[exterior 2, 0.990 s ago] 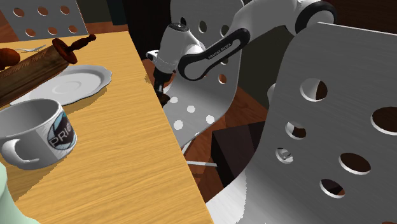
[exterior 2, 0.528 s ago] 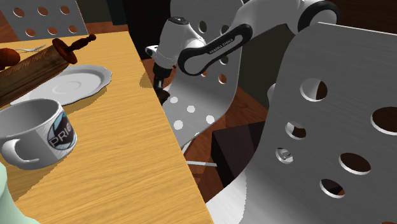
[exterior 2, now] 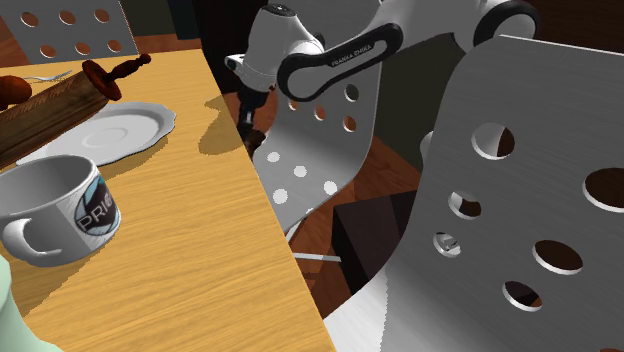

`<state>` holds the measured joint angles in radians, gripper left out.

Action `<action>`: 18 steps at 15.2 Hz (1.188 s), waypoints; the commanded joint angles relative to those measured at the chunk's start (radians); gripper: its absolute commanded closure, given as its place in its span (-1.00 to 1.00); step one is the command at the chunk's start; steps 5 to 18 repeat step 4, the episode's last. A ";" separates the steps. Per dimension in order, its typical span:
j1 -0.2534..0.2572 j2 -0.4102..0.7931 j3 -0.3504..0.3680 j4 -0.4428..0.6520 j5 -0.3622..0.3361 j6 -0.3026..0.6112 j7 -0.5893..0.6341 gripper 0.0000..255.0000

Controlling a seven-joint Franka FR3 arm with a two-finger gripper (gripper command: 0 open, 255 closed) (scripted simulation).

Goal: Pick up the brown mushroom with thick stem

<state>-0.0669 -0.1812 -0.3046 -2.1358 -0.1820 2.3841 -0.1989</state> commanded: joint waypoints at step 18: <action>0.001 -0.011 0.001 0.033 0.003 -0.043 -0.006 1.00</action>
